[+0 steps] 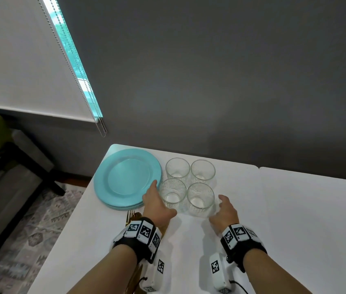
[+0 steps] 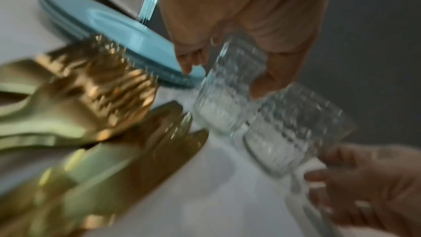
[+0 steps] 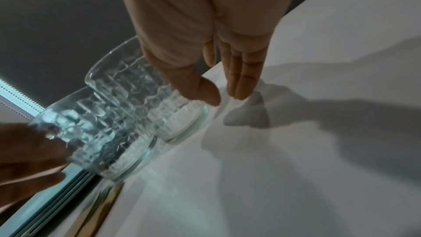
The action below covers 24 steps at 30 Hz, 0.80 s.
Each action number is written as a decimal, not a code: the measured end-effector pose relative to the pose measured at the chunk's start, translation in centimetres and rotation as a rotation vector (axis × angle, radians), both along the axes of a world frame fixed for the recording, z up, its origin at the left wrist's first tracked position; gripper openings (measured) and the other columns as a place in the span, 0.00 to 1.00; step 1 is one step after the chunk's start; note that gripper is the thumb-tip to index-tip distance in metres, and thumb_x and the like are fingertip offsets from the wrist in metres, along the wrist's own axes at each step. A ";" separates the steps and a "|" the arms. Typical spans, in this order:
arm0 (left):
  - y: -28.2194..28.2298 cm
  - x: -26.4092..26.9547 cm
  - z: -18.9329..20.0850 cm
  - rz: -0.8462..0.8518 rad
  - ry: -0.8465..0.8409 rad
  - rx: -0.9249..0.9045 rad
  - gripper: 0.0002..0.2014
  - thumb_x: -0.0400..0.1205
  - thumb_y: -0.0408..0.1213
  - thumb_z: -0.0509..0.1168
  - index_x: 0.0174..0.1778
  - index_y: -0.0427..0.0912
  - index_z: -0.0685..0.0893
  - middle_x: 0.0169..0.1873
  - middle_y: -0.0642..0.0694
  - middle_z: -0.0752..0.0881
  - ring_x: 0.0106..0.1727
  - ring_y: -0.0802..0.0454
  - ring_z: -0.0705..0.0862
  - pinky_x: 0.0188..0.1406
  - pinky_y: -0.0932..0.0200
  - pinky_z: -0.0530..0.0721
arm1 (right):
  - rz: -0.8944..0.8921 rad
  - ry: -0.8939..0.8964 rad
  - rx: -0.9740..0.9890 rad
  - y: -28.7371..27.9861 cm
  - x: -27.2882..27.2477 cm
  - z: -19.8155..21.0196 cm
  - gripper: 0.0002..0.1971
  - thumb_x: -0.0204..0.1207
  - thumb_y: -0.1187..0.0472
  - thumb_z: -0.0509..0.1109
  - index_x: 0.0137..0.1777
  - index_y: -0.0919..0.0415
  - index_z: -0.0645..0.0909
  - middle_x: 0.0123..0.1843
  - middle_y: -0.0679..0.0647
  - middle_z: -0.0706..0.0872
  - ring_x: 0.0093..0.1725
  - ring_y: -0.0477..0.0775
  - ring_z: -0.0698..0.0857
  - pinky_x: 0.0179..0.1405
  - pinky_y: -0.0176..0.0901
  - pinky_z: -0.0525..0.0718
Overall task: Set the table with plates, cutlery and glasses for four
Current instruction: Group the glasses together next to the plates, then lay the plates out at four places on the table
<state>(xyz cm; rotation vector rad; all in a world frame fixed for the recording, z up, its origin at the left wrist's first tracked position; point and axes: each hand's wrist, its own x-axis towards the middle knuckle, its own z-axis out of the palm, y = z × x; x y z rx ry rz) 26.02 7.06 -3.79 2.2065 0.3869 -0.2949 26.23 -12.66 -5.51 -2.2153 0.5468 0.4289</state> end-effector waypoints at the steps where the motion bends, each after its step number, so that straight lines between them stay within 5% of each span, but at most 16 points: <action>1: 0.7 0.2 0.6 0.008 -0.017 0.019 0.50 0.69 0.31 0.74 0.82 0.40 0.50 0.80 0.43 0.60 0.81 0.41 0.56 0.81 0.48 0.59 | -0.003 0.001 -0.028 -0.4 0.3 0.4 0.37 0.71 0.74 0.67 0.80 0.60 0.60 0.75 0.63 0.72 0.75 0.62 0.72 0.72 0.46 0.71; 6: 7.0 2.2 2.3 0.526 -0.058 0.083 0.33 0.73 0.33 0.70 0.75 0.34 0.68 0.72 0.35 0.73 0.75 0.35 0.65 0.76 0.44 0.63 | -0.045 -0.011 -0.110 -1.6 1.6 2.1 0.34 0.73 0.74 0.67 0.79 0.62 0.63 0.73 0.66 0.74 0.73 0.63 0.73 0.70 0.45 0.71; 10: 11.2 1.9 0.9 0.837 0.261 0.017 0.31 0.73 0.41 0.68 0.69 0.29 0.68 0.67 0.29 0.73 0.69 0.33 0.72 0.69 0.43 0.71 | -0.045 0.005 -0.164 -1.7 1.6 2.4 0.32 0.73 0.74 0.65 0.78 0.62 0.63 0.70 0.65 0.76 0.71 0.63 0.75 0.67 0.44 0.73; 15: 12.8 2.0 -0.9 0.807 0.367 -0.129 0.24 0.81 0.40 0.58 0.68 0.26 0.72 0.66 0.31 0.77 0.66 0.36 0.78 0.51 0.56 0.70 | -0.024 0.043 -0.193 -0.9 1.0 2.3 0.32 0.73 0.72 0.66 0.77 0.62 0.64 0.70 0.65 0.75 0.71 0.63 0.75 0.67 0.44 0.73; 18: 13.3 2.2 -2.3 0.748 0.310 -0.231 0.25 0.79 0.44 0.64 0.64 0.26 0.78 0.61 0.30 0.83 0.60 0.35 0.83 0.55 0.51 0.82 | -0.005 0.058 -0.194 -0.2 0.5 2.2 0.33 0.72 0.70 0.69 0.77 0.62 0.64 0.72 0.65 0.74 0.72 0.62 0.74 0.67 0.43 0.73; 24: 13.4 1.9 -2.3 0.774 0.261 -0.445 0.22 0.77 0.40 0.69 0.61 0.28 0.78 0.48 0.34 0.83 0.48 0.37 0.84 0.60 0.43 0.85 | 0.027 0.110 -0.195 0.1 -1.2 2.1 0.33 0.72 0.68 0.70 0.77 0.61 0.64 0.72 0.63 0.75 0.72 0.60 0.75 0.64 0.40 0.74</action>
